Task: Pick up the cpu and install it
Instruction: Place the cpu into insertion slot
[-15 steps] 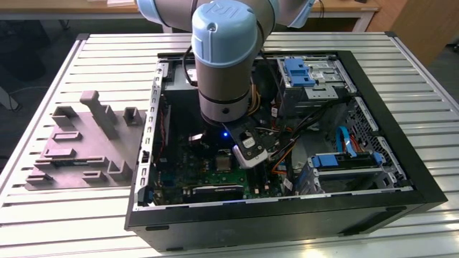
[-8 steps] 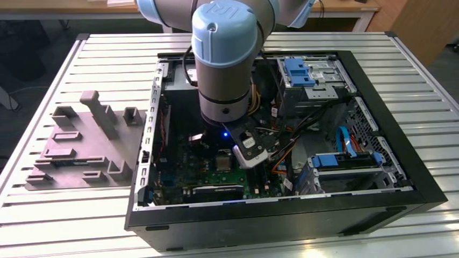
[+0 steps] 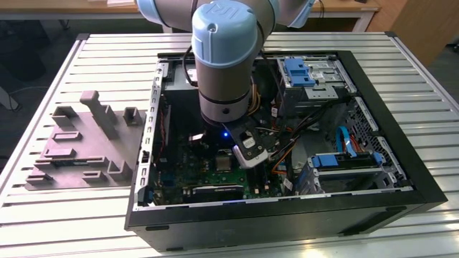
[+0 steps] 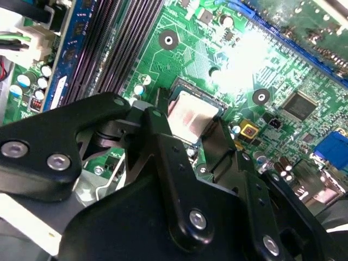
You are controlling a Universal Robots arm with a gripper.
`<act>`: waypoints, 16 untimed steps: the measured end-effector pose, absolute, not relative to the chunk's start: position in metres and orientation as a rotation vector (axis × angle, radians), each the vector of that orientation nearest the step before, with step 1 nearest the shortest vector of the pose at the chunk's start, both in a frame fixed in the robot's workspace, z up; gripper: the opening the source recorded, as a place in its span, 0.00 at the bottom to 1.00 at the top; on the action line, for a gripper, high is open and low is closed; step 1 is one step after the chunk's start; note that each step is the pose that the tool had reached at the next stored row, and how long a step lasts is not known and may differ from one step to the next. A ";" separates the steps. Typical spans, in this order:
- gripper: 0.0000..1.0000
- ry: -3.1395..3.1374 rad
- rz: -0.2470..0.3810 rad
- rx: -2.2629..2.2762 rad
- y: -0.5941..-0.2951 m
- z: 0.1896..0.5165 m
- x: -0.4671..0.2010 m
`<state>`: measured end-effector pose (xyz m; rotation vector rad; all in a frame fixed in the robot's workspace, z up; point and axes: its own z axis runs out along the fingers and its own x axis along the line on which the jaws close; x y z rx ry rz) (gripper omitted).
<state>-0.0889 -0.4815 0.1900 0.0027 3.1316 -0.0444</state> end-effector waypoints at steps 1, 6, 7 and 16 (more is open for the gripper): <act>0.52 3.132 -0.043 0.003 -0.482 0.191 -0.089; 0.52 3.131 -0.039 0.003 -0.482 0.193 -0.089; 0.52 3.132 -0.039 0.003 -0.482 0.193 -0.089; 0.33 3.132 -0.038 0.003 -0.482 0.209 -0.089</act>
